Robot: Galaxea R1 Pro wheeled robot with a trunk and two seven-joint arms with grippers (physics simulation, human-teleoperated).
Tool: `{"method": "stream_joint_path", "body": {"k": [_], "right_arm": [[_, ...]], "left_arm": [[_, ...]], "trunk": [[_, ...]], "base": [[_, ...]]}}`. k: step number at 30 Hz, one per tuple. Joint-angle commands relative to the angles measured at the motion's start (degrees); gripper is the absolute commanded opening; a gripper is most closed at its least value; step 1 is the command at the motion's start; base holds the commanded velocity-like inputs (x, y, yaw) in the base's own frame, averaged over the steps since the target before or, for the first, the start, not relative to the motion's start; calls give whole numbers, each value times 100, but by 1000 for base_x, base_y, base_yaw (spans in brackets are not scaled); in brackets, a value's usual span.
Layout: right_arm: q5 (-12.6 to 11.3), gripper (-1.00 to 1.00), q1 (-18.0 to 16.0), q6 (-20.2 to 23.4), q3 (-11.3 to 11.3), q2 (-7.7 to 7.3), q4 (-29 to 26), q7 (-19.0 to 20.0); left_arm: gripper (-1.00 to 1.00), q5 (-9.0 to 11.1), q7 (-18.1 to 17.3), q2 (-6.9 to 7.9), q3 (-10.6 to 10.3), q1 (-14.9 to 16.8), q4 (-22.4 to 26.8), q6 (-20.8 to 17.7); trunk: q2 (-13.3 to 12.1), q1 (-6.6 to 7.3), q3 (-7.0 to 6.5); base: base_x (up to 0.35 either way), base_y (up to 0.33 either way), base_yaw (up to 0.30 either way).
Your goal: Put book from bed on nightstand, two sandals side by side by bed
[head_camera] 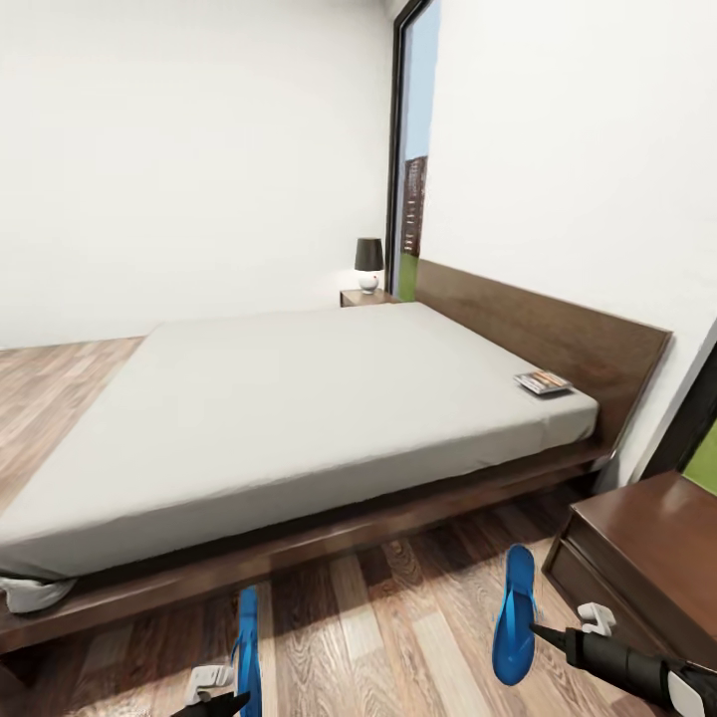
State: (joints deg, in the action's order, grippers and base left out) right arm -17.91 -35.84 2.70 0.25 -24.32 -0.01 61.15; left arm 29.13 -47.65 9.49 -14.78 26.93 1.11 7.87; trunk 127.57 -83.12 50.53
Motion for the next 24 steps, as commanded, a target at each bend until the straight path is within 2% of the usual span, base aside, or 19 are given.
{"method": "stream_joint_path", "body": {"k": [1, 24], "right_arm": [[-27, -100, -2, 29, -7, -3, -3, 20], [-25, -100, -2, 29, -7, -3, -7, 20]], "left_arm": [[-100, 31, -7, 0, -43, 5, -6, 39], [-100, 31, -7, 0, -43, 5, -6, 39]], "trunk": [[2, 1, 5], [2, 1, 5]], "base": [[0, 0, 286], [0, 0, 283]]}}
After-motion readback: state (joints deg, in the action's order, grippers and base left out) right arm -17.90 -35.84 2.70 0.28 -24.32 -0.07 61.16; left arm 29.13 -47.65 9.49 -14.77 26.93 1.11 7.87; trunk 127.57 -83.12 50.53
